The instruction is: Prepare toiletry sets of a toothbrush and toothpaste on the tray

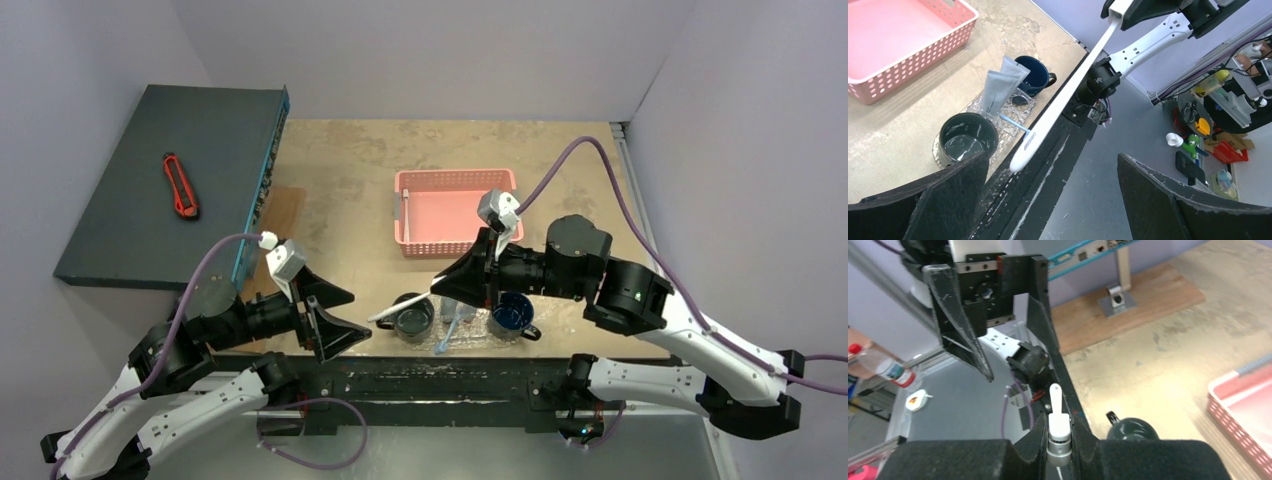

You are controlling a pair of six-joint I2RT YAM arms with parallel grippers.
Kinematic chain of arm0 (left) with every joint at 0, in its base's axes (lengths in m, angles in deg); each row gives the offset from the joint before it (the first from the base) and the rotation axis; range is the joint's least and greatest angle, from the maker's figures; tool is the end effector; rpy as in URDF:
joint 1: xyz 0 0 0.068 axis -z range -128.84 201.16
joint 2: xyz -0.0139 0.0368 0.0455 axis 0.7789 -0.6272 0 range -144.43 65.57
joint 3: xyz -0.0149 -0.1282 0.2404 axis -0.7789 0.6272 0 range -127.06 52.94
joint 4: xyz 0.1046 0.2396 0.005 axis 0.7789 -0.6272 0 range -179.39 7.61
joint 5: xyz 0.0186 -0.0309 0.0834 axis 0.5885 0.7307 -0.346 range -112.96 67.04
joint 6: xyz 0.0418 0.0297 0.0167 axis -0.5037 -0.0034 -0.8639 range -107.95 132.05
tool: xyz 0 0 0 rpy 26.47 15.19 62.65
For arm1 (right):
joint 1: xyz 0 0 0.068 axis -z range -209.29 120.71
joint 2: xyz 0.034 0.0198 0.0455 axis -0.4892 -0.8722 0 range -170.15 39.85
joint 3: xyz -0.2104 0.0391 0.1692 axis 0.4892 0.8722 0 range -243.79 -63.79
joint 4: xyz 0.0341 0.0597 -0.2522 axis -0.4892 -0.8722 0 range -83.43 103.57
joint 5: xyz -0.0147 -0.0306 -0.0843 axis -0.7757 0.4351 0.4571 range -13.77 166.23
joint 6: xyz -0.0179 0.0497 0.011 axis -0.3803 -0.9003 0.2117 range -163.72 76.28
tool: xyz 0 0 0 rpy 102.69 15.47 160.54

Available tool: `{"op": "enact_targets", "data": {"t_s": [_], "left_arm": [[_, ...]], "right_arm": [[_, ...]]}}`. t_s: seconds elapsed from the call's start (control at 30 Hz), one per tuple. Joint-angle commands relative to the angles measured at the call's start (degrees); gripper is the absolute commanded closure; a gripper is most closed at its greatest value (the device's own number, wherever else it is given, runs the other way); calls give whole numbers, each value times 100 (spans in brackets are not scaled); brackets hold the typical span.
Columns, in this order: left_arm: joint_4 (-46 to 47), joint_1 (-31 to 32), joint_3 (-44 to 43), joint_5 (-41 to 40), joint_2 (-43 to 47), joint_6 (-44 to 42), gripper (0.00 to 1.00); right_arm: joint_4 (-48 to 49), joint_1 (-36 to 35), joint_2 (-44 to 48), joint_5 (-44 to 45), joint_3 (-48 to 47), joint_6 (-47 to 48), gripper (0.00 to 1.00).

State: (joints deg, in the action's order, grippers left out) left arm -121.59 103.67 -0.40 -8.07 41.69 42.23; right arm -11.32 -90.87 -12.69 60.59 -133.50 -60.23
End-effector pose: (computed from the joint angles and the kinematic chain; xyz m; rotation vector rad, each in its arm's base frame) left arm 0.0348 -0.0604 0.3748 0.5750 1.8287 -1.2478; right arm 0.0787 0.1656 0.4381 -0.9149 1.6250 1.2166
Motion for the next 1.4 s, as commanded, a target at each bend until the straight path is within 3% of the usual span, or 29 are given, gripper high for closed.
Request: {"op": "enact_targets", "data": {"t_s": [0.0, 0.3, 0.77, 1.17, 1.37], "left_arm": [[-80, -22, -84, -208, 14, -190, 0], [-213, -22, 52, -339, 54, -256, 0], [-220, -22, 244, -337, 5, -284, 0], [-237, -22, 336, -327, 11, -337, 0], [-229, -22, 418, -312, 70, -332, 0]], "right_arm": [[-1068, -150, 6, 1285, -552, 180, 100], [-2430, -295, -199, 2100, -1204, -75, 100], [-4216, -1554, -673, 4114, -1745, -1319, 100], [-5050, -2468, -1211, 5342, -1756, -2416, 100], [-4688, -2543, -1094, 5589, -1269, -2556, 100]]}}
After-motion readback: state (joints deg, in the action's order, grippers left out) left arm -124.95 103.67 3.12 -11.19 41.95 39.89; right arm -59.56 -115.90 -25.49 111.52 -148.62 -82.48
